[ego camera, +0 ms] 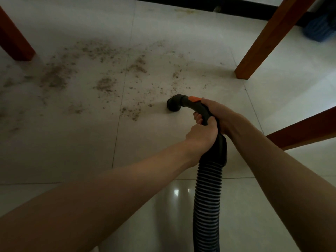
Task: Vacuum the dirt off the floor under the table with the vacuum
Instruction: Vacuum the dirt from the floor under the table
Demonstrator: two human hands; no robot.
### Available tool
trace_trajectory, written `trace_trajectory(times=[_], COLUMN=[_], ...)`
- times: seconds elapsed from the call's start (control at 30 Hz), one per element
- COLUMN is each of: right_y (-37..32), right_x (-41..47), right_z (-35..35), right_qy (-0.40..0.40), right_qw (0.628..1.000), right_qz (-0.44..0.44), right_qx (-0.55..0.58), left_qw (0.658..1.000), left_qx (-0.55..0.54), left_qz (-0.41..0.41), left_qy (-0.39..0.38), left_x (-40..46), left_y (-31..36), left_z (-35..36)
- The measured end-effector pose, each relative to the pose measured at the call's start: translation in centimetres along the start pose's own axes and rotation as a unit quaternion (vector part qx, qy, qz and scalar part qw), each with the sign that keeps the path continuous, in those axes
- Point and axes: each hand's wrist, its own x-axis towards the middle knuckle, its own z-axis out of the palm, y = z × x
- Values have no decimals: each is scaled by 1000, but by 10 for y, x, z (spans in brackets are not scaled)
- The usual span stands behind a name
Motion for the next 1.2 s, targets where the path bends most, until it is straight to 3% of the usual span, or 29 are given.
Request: trace_trajectory(times=[0.67, 1.2], right_y=[-8, -6], right_x=[27, 11], right_z=[5, -43], right_qy=[22, 73], right_qw=[998, 991], right_qz=[-42, -52], right_qx=[32, 104], left_qw=[999, 997], left_qx=[41, 68], left_qz=[3, 19], left_qy=[24, -34], left_x=[30, 33], left_y=[5, 10], left_z=[-14, 23])
